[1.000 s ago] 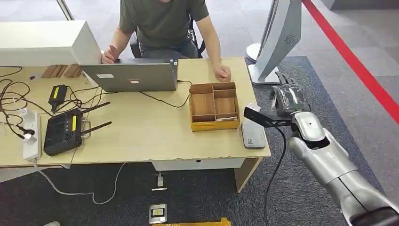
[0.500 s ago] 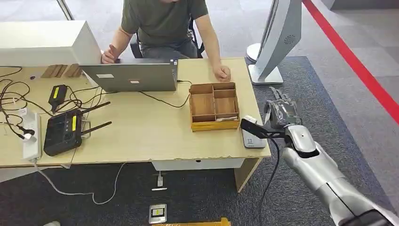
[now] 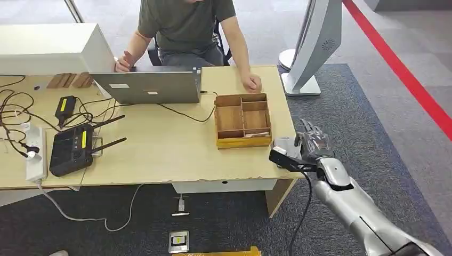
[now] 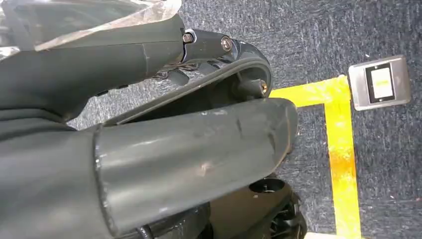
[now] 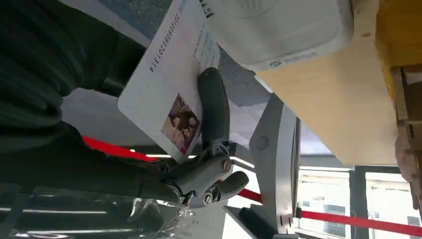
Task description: Pass the card to the sensor for recognition and then transmit it.
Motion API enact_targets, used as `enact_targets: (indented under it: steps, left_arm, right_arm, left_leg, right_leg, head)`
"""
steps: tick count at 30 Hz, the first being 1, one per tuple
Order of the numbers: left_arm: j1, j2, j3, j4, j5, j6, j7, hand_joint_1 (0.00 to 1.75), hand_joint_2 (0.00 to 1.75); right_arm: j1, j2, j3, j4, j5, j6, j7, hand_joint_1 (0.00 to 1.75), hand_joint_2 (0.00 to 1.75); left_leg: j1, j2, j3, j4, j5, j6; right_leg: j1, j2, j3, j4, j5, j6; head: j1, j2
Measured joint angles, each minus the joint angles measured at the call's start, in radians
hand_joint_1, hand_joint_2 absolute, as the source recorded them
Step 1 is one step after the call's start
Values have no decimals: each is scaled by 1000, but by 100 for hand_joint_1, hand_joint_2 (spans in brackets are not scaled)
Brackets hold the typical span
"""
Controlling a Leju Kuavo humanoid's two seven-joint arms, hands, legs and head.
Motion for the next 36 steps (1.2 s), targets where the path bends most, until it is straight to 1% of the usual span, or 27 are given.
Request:
enact_targets:
  steps: [6,15,18,22,24,28,31,36]
  left_arm:
    - [1,1,0,0,4,0,0,0,0]
    - [2,4,0,0,9,0,0,0,0]
    - [3,4,0,0,10,0,0,0,0]
    - [4,5,0,0,10,-3,2,0,0]
    - [4,7,0,0,9,-4,6,0,0]
    - [7,10,0,0,5,-12,16,0,0]
    - [7,10,-2,1,2,-17,22,0,0]
    - [7,10,-9,2,-5,-21,35,0,0]
  right_arm:
    - [1,15,8,31,-19,-27,-11,175,175]
    - [-6,35,18,72,-26,-33,-19,175,175]
    - [-11,42,22,84,-19,-40,-19,175,175]
    - [-35,41,33,95,-2,-40,-3,175,175]
    - [-53,32,37,89,11,-21,16,175,175]
    - [-102,-1,45,36,52,61,67,175,175]
    - [-144,-34,42,-23,70,119,98,175,175]
    - [-183,-86,24,-130,87,192,129,175,175]
  left_leg:
    - [0,0,0,0,0,0]
    - [0,0,1,0,0,0]
    - [0,1,1,0,0,0]
    - [0,1,1,0,0,0]
    - [0,1,1,0,0,0]
    - [0,1,0,0,1,0]
    - [0,1,0,0,1,0]
    - [0,1,0,0,1,0]
  right_leg:
    - [0,0,0,0,0,0]
    - [0,0,1,0,0,0]
    - [0,0,1,0,0,0]
    - [0,0,1,0,1,0]
    - [0,0,1,0,1,0]
    - [0,0,0,0,2,0]
    - [0,0,0,0,2,0]
    - [0,0,0,0,2,1]
  head:
    - [0,0]
    - [0,0]
    - [0,0]
    - [0,0]
    - [0,0]
    - [0,0]
    - [0,0]
    - [0,0]
